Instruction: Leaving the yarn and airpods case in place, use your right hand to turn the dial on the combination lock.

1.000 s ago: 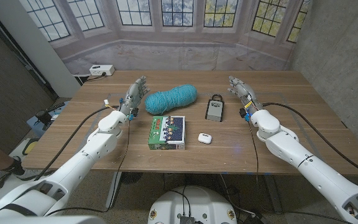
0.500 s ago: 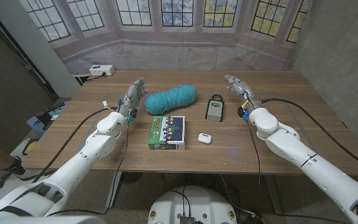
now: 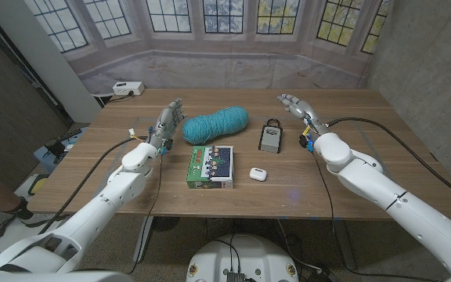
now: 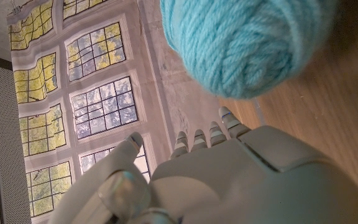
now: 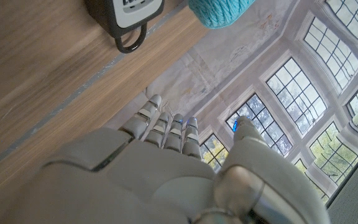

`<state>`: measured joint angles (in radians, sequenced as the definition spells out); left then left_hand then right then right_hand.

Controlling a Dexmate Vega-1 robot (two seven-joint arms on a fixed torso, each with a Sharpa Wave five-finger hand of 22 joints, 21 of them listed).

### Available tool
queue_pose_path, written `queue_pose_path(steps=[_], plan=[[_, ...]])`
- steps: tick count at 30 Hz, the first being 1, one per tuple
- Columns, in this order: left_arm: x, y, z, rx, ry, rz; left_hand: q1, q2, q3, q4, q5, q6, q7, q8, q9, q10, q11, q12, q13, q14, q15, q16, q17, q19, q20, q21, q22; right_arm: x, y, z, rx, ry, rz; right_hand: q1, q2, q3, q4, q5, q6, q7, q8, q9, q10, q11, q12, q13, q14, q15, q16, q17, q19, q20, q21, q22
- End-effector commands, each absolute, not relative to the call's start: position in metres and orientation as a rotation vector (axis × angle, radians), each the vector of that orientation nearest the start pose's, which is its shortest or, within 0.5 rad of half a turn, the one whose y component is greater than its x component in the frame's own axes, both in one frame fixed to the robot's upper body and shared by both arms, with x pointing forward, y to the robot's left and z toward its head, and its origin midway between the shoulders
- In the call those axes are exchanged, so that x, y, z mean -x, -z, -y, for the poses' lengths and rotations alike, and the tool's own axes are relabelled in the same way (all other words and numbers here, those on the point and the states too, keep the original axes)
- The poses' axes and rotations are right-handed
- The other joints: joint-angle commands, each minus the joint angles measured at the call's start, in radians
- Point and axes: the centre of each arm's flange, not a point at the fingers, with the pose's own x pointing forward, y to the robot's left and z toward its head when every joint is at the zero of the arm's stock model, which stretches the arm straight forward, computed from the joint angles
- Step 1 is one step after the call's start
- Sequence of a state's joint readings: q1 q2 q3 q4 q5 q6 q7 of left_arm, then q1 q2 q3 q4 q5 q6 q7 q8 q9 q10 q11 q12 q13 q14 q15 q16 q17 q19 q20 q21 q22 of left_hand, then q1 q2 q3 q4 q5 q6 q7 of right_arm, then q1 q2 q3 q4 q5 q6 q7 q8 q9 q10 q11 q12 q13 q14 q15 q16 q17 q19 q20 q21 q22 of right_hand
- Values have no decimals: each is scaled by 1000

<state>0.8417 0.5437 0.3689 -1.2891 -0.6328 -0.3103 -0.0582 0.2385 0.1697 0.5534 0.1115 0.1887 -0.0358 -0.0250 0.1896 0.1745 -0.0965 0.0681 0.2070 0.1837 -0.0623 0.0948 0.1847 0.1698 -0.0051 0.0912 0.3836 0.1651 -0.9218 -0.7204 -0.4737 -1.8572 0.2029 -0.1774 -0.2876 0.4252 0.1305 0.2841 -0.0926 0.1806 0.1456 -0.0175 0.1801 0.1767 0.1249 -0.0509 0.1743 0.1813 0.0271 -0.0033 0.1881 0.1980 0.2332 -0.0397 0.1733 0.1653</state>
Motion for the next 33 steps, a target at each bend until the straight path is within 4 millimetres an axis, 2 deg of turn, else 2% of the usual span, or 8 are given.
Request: queue_pose_path(steps=[1,8,13,23,27,33], plan=[[-644,24,-306,-39,214,621,11,-4,10,-2,-3,6,0,-3,3,-4,-2,1,2,-3,-2,-2,2,4,3,-4,4,-569,-10,211,683,-61,550,-18,-2,-4,1,-7,-13,-3,-4,4,-13,-4,-1,0,-20,2,-5,5,-19,-1,-3,4],[-643,21,-307,-42,212,622,12,-4,12,-4,-4,9,0,-2,3,-2,-1,1,2,-2,-1,-2,2,7,2,-7,5,-563,-10,203,755,-43,535,-24,-3,-8,0,-7,-29,-3,-5,3,-28,-8,-2,0,-34,4,-4,5,-38,6,-3,4],[-643,21,-306,-41,213,619,12,-5,13,-5,-4,11,0,-2,3,-1,-2,1,2,-1,0,-2,2,9,2,-8,5,-557,-12,198,812,-27,525,-27,-4,-10,-2,-7,-49,-14,-7,4,-35,-15,1,0,-45,11,-3,4,-53,11,-1,4],[-643,25,-305,-38,212,617,13,-5,16,-7,-5,14,1,-2,3,2,2,1,2,3,3,-1,3,12,3,-12,5,-549,-17,189,927,6,508,-31,-7,-13,-5,-7,-47,-19,0,4,-36,-8,4,0,-57,17,-2,3,-76,19,-1,4],[-643,27,-304,-37,209,613,13,-5,18,-8,-5,17,2,-1,3,4,3,1,2,4,3,-1,3,13,3,-14,5,-549,-17,187,968,14,489,-34,-10,-16,-8,-7,-52,-38,1,5,-40,-7,6,0,-65,5,-1,2,-89,18,0,4],[-645,27,-301,-35,212,611,14,-4,20,-9,-5,18,0,-2,3,6,2,2,2,8,5,0,3,16,4,-16,5,-547,-18,188,994,18,481,-42,-11,-20,-14,-6,-123,-108,-9,6,-50,-10,8,2,-80,8,3,0,-109,22,7,5]])
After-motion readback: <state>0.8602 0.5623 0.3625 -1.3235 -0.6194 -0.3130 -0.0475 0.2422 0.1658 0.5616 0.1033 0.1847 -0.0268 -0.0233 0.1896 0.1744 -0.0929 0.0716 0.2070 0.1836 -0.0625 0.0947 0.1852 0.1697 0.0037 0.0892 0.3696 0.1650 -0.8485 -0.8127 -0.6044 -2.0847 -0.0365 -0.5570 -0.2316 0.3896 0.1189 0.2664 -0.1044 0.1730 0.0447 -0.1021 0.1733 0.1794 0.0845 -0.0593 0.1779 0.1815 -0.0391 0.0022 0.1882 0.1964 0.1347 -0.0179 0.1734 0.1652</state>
